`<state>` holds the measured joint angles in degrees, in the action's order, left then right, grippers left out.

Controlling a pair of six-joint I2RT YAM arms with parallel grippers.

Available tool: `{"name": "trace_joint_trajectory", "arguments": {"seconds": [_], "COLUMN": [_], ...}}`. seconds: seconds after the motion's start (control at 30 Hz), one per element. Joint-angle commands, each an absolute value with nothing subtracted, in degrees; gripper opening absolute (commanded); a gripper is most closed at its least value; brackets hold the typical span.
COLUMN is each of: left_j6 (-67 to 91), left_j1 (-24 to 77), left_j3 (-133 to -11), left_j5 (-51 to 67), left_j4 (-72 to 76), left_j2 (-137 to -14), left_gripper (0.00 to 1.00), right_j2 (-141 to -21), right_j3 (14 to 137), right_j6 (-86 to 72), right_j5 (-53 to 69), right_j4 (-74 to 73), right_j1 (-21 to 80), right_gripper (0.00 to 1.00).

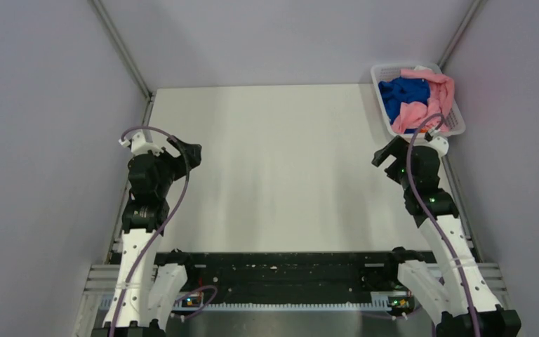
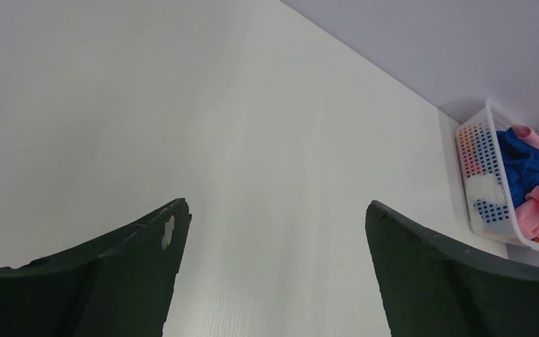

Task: Fold and stack the t-shirts
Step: Grab crumpled tshirt from bin with the right arm

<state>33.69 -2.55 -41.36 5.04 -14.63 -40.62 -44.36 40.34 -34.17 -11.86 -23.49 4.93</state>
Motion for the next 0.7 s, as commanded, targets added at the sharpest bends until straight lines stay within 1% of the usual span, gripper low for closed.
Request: {"name": "trace_joint_trajectory", "arguments": {"seconds": [0.0,0.13,0.2,0.4,0.47,0.57,0.67], "left_j6": [32.4,33.2,33.0,31.6,31.9,33.0,33.1], "left_j1": [-2.6,-2.6,-2.6,-2.6,-2.6,-2.6,-2.6], "left_j3": [-42.2,-42.2,-42.6,-43.5,-43.4,-43.5,-43.3], "left_j5": [4.0,2.1,1.2,-1.7,-2.6,-4.7,-6.1], "left_j4": [-13.1,-12.8,-13.2,-14.4,-14.4,-14.4,-14.2], "left_j2": [-39.6,-39.9,-40.1,-40.1,-40.0,-40.0,-39.8], "left_gripper": [0.99,0.99,0.99,0.99,0.99,0.99,0.99], "right_j2": [-45.2,-48.1,-51.8,-66.7,-71.3,-77.9,-85.5], "right_j3": [46.2,49.0,50.9,66.9,71.8,76.6,83.5], "right_j6": [-31.6,-26.0,-23.3,-14.2,-13.2,-11.2,-7.5], "right_j5": [-12.0,-13.2,-14.5,-21.8,-20.1,-14.3,-12.0], "right_j4": [-19.9,-11.7,-8.9,-12.0,-14.4,-13.6,-15.2], "right_j1": [4.6,4.6,4.5,3.7,1.2,-1.4,-1.8], "right_gripper": [0.99,0.99,0.99,0.99,0.99,0.99,0.99]}}
